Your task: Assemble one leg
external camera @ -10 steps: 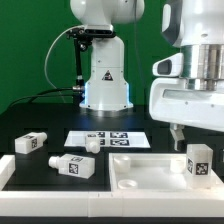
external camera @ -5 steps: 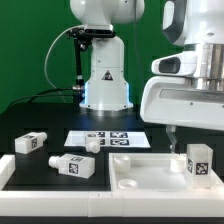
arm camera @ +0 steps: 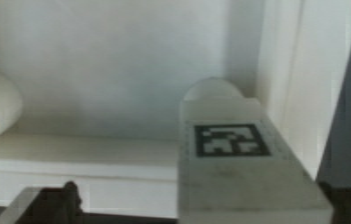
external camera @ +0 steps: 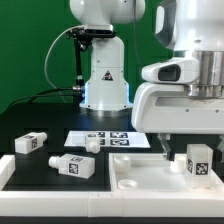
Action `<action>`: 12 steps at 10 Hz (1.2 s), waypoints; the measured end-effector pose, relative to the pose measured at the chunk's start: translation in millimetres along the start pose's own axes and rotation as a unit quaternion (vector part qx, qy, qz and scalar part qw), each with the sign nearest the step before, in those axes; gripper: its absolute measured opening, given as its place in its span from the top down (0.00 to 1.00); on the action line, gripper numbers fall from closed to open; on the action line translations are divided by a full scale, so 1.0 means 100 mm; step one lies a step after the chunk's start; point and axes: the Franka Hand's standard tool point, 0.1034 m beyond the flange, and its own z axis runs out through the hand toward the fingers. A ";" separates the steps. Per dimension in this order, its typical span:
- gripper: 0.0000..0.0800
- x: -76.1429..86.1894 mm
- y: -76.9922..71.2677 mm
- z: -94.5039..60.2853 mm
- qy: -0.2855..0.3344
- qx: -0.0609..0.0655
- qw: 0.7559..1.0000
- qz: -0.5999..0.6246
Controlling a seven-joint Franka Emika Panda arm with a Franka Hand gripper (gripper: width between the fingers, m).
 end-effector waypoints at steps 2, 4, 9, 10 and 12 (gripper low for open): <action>0.19 0.00 0.00 0.00 0.000 0.000 1.000 0.015; 0.49 0.00 0.00 0.00 0.000 0.000 0.999 0.041; 0.64 0.00 0.00 0.01 0.004 0.001 0.974 0.227; 0.64 0.00 -0.01 0.02 0.011 0.004 0.957 0.289; 0.64 0.00 -0.05 0.02 0.009 0.011 0.899 0.438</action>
Offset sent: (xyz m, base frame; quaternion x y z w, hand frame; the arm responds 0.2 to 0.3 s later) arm 0.0000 0.0000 0.0000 0.0000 0.0000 0.0650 0.9979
